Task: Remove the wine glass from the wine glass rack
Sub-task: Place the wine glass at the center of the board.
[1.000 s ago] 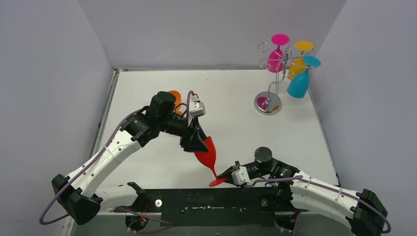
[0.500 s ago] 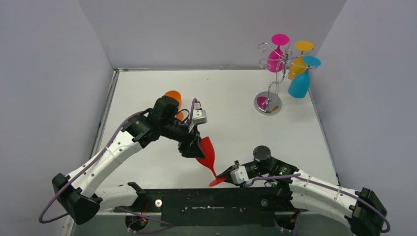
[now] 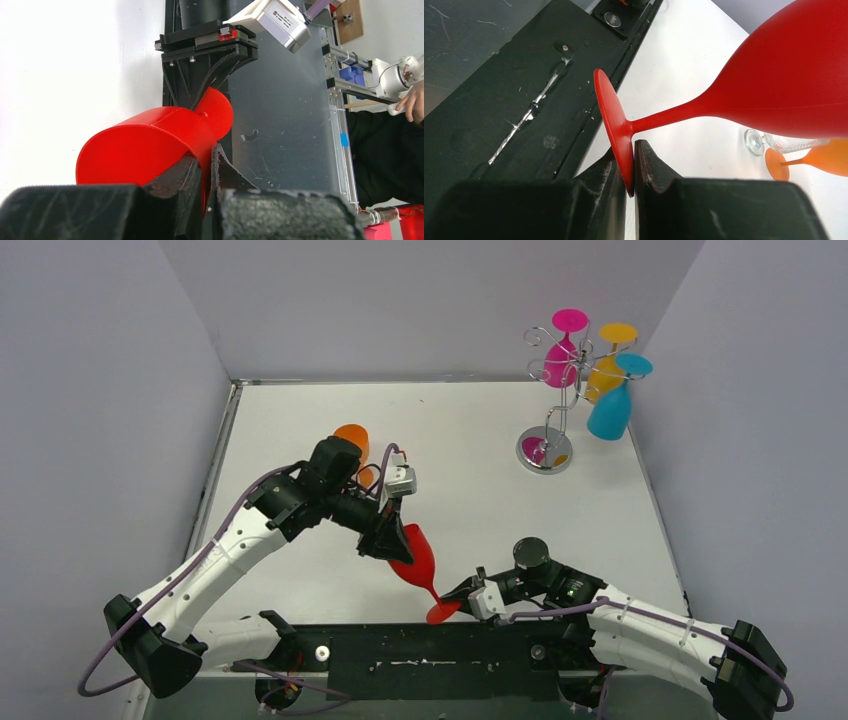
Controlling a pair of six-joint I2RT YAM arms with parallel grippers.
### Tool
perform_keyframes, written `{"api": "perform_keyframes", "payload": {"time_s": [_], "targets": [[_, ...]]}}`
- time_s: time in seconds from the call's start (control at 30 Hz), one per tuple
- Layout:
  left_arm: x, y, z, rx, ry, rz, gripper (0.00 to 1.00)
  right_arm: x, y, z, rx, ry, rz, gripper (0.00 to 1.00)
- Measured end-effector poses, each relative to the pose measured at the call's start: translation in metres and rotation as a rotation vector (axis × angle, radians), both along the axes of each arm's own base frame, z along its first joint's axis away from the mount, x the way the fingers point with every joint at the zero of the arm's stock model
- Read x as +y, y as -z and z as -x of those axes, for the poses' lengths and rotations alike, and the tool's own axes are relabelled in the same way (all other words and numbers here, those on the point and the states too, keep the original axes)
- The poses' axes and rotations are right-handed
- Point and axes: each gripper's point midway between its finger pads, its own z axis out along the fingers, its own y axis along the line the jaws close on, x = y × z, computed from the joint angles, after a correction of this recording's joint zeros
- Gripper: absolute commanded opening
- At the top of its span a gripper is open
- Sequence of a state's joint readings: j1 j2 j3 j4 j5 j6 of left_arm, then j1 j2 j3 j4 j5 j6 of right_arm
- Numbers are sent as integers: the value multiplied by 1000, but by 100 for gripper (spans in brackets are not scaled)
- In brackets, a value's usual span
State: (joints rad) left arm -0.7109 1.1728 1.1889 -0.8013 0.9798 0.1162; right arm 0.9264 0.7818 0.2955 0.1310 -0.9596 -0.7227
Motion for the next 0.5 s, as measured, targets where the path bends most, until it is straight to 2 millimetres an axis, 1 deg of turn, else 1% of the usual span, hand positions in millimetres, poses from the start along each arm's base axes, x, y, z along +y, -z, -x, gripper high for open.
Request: {"api": "perform_keyframes", "payload": {"time_s": [0.1, 0.33, 0.4, 0.47, 0.5], "targets": [[1, 2, -1, -3, -10, -6, 0, 0, 1, -2, -1, 10, 4, 0], [3, 7, -5, -16, -50, -33, 0, 0, 5, -5, 1, 30, 20, 8], [4, 7, -7, -24, -67, -41, 0, 0, 5, -7, -3, 40, 20, 13], [5, 7, -8, -31, -78, -46, 0, 0, 5, -10, -3, 56, 23, 24], [5, 7, -8, -34, -81, -47, 0, 0, 6, -12, 3, 68, 27, 26]]}}
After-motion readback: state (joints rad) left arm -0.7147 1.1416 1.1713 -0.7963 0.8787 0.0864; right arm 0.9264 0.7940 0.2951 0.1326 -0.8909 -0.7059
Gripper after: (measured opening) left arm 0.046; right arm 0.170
